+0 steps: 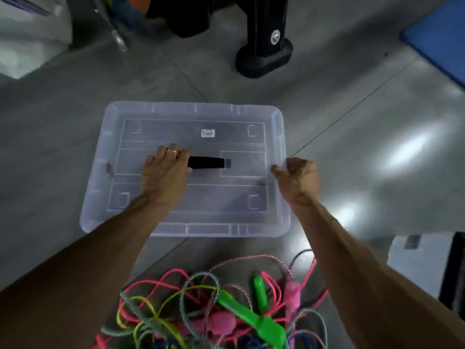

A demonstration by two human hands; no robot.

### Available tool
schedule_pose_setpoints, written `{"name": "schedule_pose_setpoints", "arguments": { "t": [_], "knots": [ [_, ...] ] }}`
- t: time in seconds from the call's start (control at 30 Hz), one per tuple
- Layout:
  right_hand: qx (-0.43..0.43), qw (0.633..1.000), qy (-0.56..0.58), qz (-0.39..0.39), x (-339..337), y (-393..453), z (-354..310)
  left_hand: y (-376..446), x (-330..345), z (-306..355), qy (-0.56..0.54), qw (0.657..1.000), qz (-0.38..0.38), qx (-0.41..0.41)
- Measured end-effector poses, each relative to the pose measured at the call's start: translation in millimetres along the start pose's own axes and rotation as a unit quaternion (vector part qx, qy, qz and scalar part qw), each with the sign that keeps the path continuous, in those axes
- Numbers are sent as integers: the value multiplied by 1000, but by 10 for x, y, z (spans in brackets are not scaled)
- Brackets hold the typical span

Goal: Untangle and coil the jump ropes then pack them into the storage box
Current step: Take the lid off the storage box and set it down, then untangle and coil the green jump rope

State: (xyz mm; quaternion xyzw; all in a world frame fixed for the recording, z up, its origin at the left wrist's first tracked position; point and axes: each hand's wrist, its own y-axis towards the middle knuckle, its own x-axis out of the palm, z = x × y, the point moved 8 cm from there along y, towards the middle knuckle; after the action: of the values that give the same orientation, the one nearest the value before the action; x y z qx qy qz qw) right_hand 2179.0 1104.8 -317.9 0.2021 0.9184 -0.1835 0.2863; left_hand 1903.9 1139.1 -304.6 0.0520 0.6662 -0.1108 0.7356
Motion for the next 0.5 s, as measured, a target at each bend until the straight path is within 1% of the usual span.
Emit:
{"name": "schedule_pose_setpoints", "arguments": {
  "t": [0.13, 0.23, 0.27, 0.33, 0.4, 0.47, 0.5],
  "knots": [
    [-6, 999, -33, 15, 90, 318, 370, 217, 450, 151, 10, 1000, 6, 5],
    [13, 998, -58, -26, 203, 445, 518, 377, 521, 197, 13, 1000, 20, 20],
    [19, 997, -57, -39, 238, 480, 545, 420, 515, 204, 3, 1000, 13, 17],
    [26, 998, -42, -40, 246, 495, 541, 457, 486, 241, -6, 1000, -15, 14],
    [17, 997, -75, -21, 157, 367, 482, 321, 372, 340, -21, 999, -28, 17],
    [-25, 991, -127, -18, 54, -5, 329, -36, 207, 458, -56, 998, -23, 30],
    [-51, 989, -136, -28, 24, -263, 264, -297, 156, 536, -69, 996, -25, 50]
  ]
}}
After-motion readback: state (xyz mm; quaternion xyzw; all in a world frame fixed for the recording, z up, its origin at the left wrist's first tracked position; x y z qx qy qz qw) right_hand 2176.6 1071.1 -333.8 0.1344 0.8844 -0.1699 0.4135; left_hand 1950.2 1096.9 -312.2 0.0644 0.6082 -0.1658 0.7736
